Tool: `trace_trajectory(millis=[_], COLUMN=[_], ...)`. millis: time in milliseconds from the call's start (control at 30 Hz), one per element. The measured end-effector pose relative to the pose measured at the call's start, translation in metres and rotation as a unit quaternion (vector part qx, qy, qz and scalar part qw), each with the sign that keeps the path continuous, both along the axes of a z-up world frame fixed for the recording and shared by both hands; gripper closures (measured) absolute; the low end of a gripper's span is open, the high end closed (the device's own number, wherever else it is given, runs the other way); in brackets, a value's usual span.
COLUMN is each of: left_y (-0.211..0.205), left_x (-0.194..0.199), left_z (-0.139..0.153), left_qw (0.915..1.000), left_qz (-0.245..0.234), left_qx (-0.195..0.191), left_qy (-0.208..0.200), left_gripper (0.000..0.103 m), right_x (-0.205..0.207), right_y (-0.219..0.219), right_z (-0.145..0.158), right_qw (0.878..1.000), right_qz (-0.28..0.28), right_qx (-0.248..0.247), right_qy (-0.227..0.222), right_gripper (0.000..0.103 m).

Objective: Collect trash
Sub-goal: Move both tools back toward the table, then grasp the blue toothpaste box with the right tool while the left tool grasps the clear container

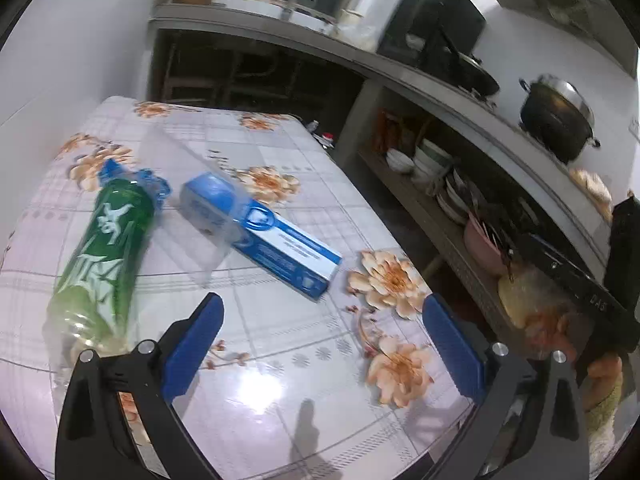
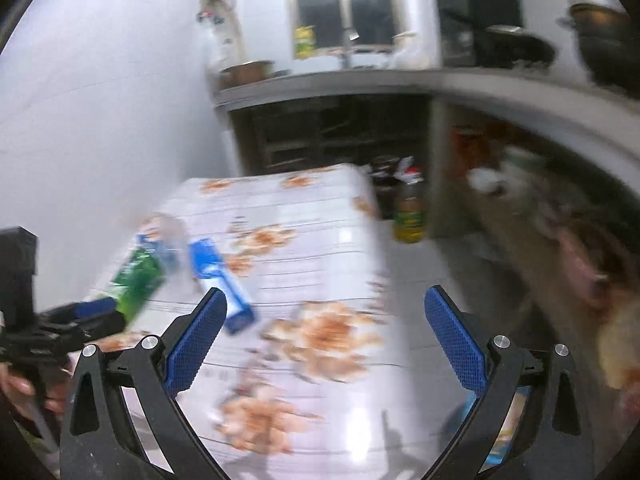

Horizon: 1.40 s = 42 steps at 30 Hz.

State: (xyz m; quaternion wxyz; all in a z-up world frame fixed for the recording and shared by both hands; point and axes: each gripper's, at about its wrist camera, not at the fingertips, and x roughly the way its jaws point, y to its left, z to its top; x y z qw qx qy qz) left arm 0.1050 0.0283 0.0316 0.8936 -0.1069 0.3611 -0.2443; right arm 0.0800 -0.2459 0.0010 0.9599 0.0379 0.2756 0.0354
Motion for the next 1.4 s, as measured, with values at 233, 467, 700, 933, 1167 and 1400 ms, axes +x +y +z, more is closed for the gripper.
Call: trace_trajectory(millis=[233,467,700,933,1167,1400], left_y=[0.024,0.019,0.018,0.02,0.013,-0.005], left_x=[0.024,0.072,0.122,0.127,0.107,0.075], left_z=[0.007,0.009,-0.015,-0.022,-0.013,-0.003], left_qw=[0.9991,0.9959,0.9922,0.9925,0.9966,0.9993], left_qz=[0.031,0.085,0.116,0.11,0.075,0.006], left_qx=[-0.025,-0.002,-0.02,-0.031,-0.031,-0.037], left_qy=[-0.016,-0.031,0.04,0.043,0.012,-0.008], left_gripper=[0.006,0.017,0.043,0.086,0.098,0.098], right_x=[0.054,0.119,0.154,0.152,0.125,0.081], right_y=[0.048,0.09,0.122,0.122,0.094,0.054], right_z=[-0.024,-0.063,-0.097,-0.106,-0.103,-0.096], right_qw=[0.994,0.973,0.954,0.951,0.962,0.97], right_qz=[0.093,0.182,0.219,0.207,0.137,0.079], right_qx=[0.032,0.015,-0.036,-0.042,-0.026,0.015], right_qy=[0.051,0.144,0.203,0.224,0.234,0.231], right_gripper=[0.008,0.015,0.029,0.052,0.054,0.056])
